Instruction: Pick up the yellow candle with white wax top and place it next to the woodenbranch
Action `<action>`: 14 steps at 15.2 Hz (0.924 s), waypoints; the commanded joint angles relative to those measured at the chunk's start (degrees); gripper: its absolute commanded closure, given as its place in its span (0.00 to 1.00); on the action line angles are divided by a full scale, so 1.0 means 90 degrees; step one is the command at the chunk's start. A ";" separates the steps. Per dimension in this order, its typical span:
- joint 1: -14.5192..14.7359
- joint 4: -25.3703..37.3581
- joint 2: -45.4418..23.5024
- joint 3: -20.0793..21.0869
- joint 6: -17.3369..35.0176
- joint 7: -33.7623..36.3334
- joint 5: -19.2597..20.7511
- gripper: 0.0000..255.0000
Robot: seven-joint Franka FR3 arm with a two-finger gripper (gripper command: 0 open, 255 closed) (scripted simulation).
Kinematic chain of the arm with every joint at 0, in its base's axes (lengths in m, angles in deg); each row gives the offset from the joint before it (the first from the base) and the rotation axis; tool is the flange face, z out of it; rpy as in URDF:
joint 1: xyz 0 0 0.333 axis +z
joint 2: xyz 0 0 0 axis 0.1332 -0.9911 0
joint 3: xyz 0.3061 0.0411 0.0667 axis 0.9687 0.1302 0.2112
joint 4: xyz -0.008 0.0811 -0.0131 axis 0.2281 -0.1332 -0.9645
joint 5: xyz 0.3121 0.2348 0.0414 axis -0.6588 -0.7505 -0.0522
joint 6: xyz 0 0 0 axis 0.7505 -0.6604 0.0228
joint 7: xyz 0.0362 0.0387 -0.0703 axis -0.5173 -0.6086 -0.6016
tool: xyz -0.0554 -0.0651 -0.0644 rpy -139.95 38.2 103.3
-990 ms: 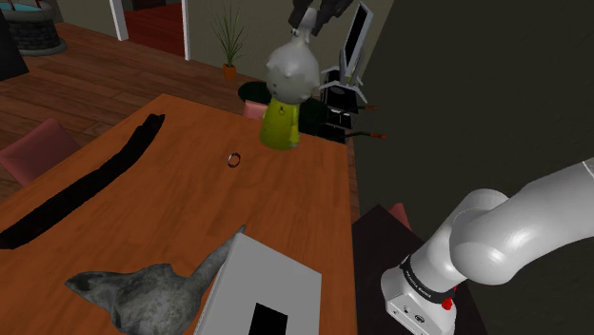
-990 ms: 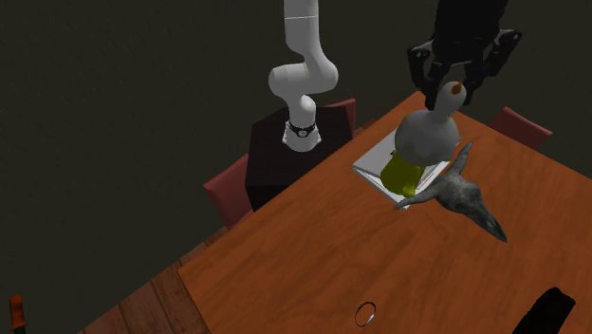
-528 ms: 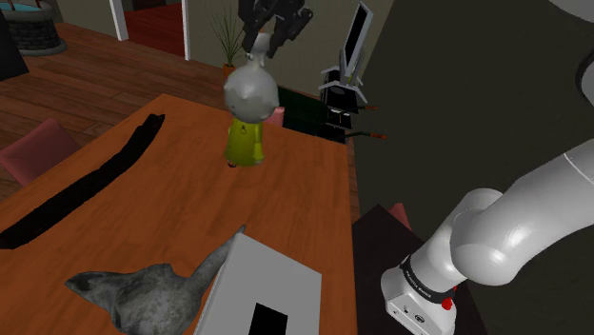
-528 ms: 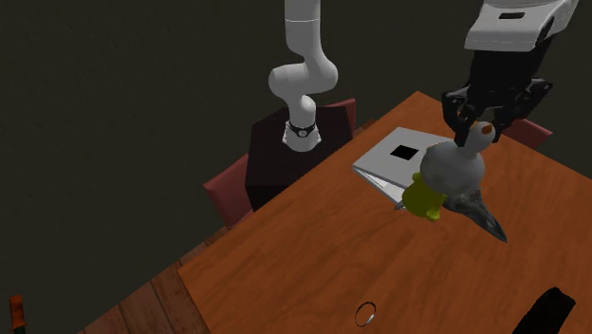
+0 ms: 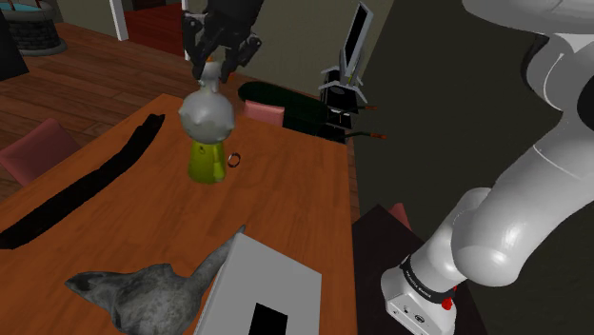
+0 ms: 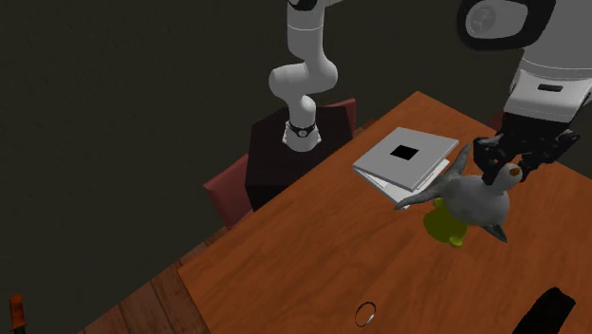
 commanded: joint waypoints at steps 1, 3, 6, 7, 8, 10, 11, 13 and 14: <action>0.0104 0.0204 -0.0415 0.0099 0.0211 0.0231 0.0221 1.00; 0.0228 0.0438 -0.0823 0.0161 0.0358 0.0442 0.0441 1.00; 0.0451 0.0873 -0.1469 0.0209 0.0522 0.0746 0.0784 1.00; 0.0593 0.1176 -0.1864 0.0220 0.0583 0.0910 0.0985 1.00; 0.0600 0.1085 -0.1859 0.0203 0.0670 0.0909 0.0980 1.00; 0.0592 0.0912 -0.1857 0.0194 0.0842 0.0914 0.0982 1.00; 0.0588 0.0828 -0.1859 0.0191 0.0927 0.0918 0.0986 1.00; 0.0581 0.0668 -0.1867 0.0185 0.1095 0.0926 0.0994 1.00; 0.0578 0.0591 -0.1873 0.0182 0.1177 0.0930 0.1000 1.00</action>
